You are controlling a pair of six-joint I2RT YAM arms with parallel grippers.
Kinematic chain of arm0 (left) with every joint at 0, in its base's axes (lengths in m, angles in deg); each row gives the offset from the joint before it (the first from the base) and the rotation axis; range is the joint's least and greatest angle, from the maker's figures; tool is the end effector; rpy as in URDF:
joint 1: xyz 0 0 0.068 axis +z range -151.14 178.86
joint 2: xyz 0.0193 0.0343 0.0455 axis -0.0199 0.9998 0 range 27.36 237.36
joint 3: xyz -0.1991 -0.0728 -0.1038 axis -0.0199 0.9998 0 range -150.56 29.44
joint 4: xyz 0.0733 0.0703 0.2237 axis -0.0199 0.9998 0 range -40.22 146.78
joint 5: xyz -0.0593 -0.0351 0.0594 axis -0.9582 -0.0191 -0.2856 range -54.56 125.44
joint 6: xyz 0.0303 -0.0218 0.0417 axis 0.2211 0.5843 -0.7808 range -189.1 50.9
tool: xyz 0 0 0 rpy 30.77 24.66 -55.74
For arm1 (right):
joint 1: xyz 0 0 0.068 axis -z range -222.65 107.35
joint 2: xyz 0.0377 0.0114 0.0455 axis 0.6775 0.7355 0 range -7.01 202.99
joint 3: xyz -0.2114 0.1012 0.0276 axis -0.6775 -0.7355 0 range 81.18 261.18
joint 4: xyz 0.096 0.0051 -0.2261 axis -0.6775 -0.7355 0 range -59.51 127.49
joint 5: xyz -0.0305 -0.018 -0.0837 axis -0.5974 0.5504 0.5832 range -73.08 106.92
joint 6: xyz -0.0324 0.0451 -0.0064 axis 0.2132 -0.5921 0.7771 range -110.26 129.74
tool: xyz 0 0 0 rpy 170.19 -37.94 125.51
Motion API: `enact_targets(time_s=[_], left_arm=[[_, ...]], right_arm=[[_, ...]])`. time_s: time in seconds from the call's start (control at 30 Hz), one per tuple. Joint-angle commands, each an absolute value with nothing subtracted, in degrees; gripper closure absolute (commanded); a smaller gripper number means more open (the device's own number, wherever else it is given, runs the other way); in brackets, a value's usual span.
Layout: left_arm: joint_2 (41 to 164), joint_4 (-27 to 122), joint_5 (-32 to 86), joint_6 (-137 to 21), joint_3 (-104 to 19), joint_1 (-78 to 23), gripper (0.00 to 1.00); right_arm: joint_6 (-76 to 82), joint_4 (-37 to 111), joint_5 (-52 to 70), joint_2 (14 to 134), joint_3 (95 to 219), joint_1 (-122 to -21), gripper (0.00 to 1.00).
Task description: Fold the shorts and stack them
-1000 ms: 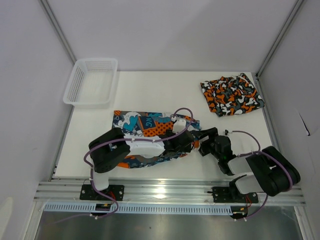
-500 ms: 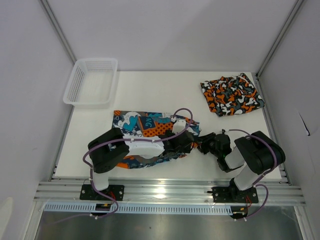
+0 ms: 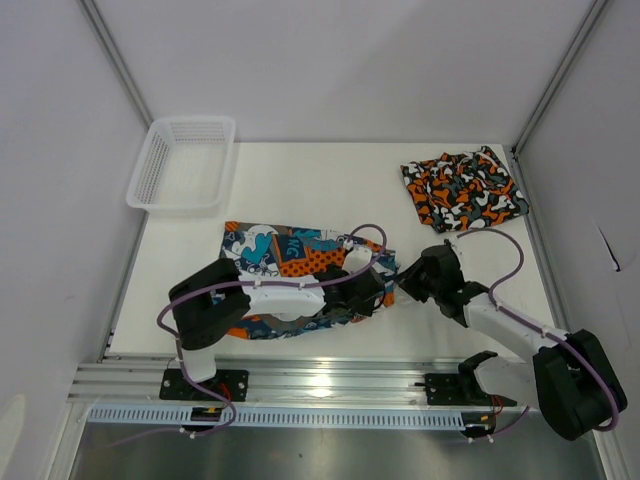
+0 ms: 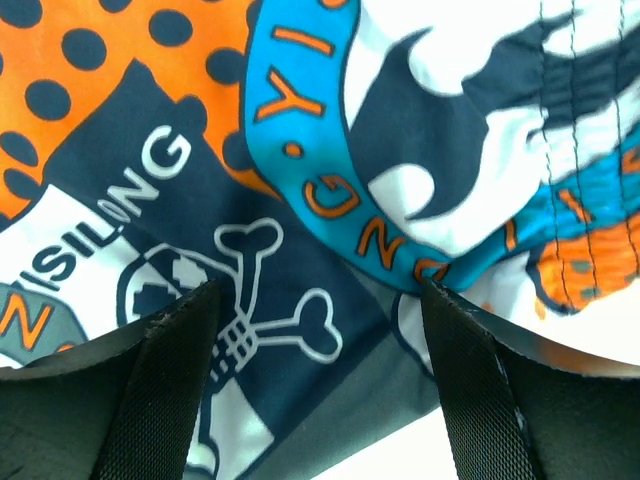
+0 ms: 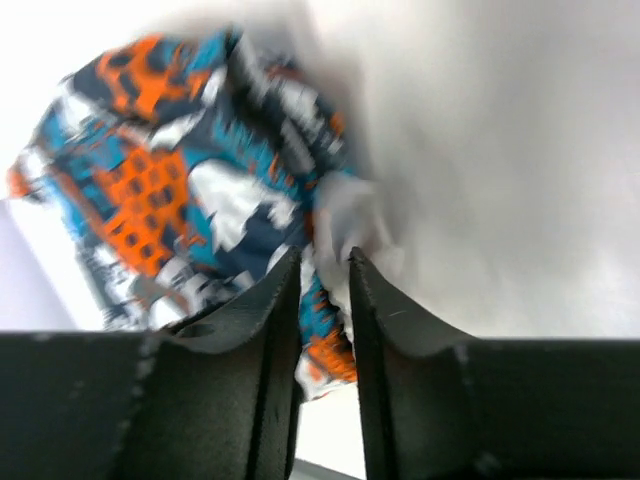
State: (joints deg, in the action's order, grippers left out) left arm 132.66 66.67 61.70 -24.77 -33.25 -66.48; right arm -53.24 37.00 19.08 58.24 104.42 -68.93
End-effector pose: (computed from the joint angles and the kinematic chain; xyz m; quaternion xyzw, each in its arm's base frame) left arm 0.1587 -0.3048 0.1274 0.1125 0.9347 -0.0832 0.3268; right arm 0.1963 0.0953 0.1345 0.2953 0.8662 0.2706 0.2987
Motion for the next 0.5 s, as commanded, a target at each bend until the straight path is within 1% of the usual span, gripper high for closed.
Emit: enact_targets(time_s=[0.0, 0.07, 0.1, 0.13, 0.17, 0.2, 0.23, 0.3, 0.33, 0.4, 0.47], left_arm=[[127.7, 66.1, 63.8, -28.8, -31.3, -69.9, 0.16], [126.4, 64.9, 66.5, -29.7, -30.4, -70.9, 0.16], [124.9, 64.4, 67.3, -30.0, -29.5, -71.7, 0.16], [124.2, 63.3, 68.0, -30.2, -29.1, -72.0, 0.16], [123.4, 62.4, 68.4, -30.4, -27.3, -72.2, 0.16], [121.6, 61.6, 68.5, -30.8, -26.5, -72.4, 0.16], [120.7, 60.0, 68.6, -31.0, -25.9, -72.4, 0.16], [119.3, 59.1, 68.4, -31.8, -24.0, -72.5, 0.16], [118.3, 59.1, 68.5, -32.2, -23.7, -72.5, 0.16], [117.7, 59.7, 68.9, -33.5, -24.0, -72.9, 0.16], [117.1, 60.5, 70.0, -34.9, -24.8, -73.7, 0.16]], right_arm=[[-45.6, 16.8, 26.8, 58.2, 110.2, -68.9, 0.73], [-44.0, 14.5, 26.9, 59.3, 112.9, -69.0, 0.84], [-43.6, 13.9, 27.0, 59.9, 113.5, -69.0, 0.87], [-43.4, 13.7, 26.8, 59.9, 114.1, -68.9, 0.92], [-42.8, 13.3, 26.6, 59.9, 114.2, -68.9, 0.92], [-42.6, 13.3, 26.3, 59.4, 114.4, -68.8, 0.91], [-42.2, 13.1, 26.2, 59.1, 114.5, -68.7, 0.85], [-41.3, 13.1, 24.8, 58.0, 114.2, -67.9, 0.77], [-40.7, 13.3, 24.1, 56.7, 114.0, -66.8, 0.71], [-39.3, 12.9, 22.4, 55.7, 113.9, -65.7, 0.68], [-37.9, 12.0, 21.2, 54.2, 114.0, -64.6, 0.64]])
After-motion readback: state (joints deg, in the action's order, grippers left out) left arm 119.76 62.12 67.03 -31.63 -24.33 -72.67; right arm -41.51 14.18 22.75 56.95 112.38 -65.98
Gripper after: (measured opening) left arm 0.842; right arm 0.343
